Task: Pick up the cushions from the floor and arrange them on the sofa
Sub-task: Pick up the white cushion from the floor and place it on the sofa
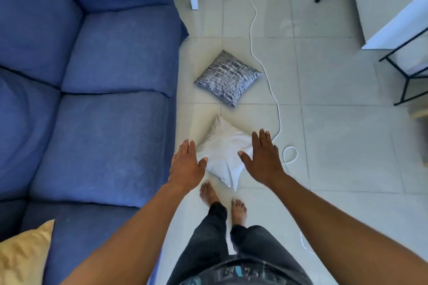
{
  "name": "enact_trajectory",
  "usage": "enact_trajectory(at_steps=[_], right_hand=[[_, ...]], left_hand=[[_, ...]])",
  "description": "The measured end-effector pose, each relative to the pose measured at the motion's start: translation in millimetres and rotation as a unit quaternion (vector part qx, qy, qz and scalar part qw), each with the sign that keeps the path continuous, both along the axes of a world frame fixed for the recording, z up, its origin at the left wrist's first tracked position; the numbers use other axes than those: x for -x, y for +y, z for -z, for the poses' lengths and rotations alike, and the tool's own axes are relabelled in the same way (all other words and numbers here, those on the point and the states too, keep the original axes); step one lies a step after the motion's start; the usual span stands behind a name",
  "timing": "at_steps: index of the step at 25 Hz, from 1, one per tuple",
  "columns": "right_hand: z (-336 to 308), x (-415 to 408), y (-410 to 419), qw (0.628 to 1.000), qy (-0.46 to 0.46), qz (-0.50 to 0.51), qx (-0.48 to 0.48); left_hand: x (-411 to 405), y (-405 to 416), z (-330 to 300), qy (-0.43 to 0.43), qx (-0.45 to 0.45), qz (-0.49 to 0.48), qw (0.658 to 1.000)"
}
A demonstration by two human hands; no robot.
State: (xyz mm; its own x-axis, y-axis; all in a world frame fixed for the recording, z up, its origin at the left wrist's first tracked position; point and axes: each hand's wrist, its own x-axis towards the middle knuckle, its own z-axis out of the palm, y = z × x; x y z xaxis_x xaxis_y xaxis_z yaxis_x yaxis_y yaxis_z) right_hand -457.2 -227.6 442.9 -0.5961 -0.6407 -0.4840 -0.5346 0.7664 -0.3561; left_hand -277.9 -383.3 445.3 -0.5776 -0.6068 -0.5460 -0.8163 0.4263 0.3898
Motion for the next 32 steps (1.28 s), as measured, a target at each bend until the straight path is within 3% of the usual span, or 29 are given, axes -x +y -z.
enact_trajectory(at_steps=[3,8,11,17,20,23,25,26,28,29,30,32], right_hand=[[22.2,14.9,-4.6,0.999,-0.025,0.021,-0.011],[110.9,44.7,-25.3,0.991,-0.1,0.08,-0.024],[195.5,59.0,-37.6,0.984,-0.141,0.105,-0.04],[416.8,87.3,-39.3,0.972,-0.177,0.099,-0.119],[494.5,89.3,-39.0,0.972,-0.176,0.087,-0.13],[553.8,85.9,-37.6,0.969,-0.16,0.142,-0.126],[581.4,85.6,-36.7,0.937,-0.16,0.286,-0.123],[587.1,86.2,-36.8,0.898,-0.177,0.387,-0.113],[595.9,88.4,-38.1,0.77,-0.263,0.578,-0.057],[594.0,89.8,-40.6,0.713,-0.321,0.623,-0.022],[590.2,90.7,-44.2,0.684,-0.368,0.63,-0.004],[574.6,92.9,-54.4,0.697,-0.393,0.6,0.0]], left_hand=[[27.2,-21.6,21.1,-0.009,-0.015,0.014,1.0],[66.0,-50.5,101.1,-0.056,-0.041,0.007,0.998],[85.0,-65.5,178.4,-0.094,-0.051,-0.005,0.994],[121.0,-86.7,396.2,-0.149,-0.07,-0.037,0.986],[133.9,-102.7,478.1,-0.162,-0.071,-0.04,0.983],[140.0,-110.9,549.9,-0.156,-0.07,-0.04,0.984],[151.7,-126.8,584.7,-0.133,-0.072,-0.104,0.983],[162.9,-144.7,601.1,-0.116,-0.08,-0.139,0.98],[162.6,-143.5,636.5,-0.095,-0.13,-0.217,0.963],[146.6,-136.7,647.4,-0.139,-0.103,-0.272,0.947],[108.6,-111.2,659.7,-0.186,-0.073,-0.29,0.936],[31.7,-13.0,690.9,-0.273,-0.067,-0.26,0.924]])
